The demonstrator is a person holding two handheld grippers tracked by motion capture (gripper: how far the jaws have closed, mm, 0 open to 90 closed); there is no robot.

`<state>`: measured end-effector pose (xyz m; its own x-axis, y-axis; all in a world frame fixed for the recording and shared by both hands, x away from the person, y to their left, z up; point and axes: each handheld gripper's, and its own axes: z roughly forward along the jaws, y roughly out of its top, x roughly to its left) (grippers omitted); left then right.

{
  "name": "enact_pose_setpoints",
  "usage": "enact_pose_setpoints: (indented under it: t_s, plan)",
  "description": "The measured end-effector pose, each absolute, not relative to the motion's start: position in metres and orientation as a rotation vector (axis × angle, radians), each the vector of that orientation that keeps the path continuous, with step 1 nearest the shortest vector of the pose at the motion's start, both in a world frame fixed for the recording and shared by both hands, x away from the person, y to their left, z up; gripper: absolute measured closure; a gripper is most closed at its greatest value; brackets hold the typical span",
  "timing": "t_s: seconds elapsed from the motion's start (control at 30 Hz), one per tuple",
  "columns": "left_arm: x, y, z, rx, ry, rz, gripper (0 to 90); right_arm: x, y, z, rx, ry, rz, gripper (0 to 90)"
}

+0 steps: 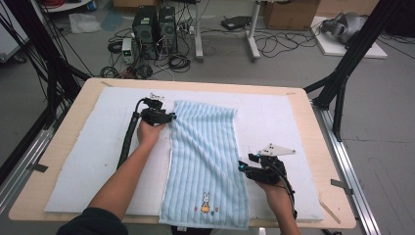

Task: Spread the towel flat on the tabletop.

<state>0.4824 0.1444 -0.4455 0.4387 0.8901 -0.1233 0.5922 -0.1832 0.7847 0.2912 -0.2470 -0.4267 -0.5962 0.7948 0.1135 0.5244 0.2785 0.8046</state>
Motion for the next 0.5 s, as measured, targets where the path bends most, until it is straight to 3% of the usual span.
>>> enact_pose_setpoints:
  t_s: [0.13, 0.33, 0.5]
  plan:
    - [0.475, 0.156, -0.438, 1.833, 1.227, 0.431, 45.4, 0.309, -0.246, -0.424, 1.228, 2.221, 1.219, 48.7]
    - [0.461, 0.169, -0.434, 1.787, 1.215, 0.381, 45.1, 0.353, -0.223, -0.429, 1.251, 2.256, 1.151, 58.5]
    - [0.451, 0.175, -0.439, 1.826, 1.194, 0.326, 47.8, 0.367, -0.205, -0.442, 1.222, 2.312, 1.036, 66.3]
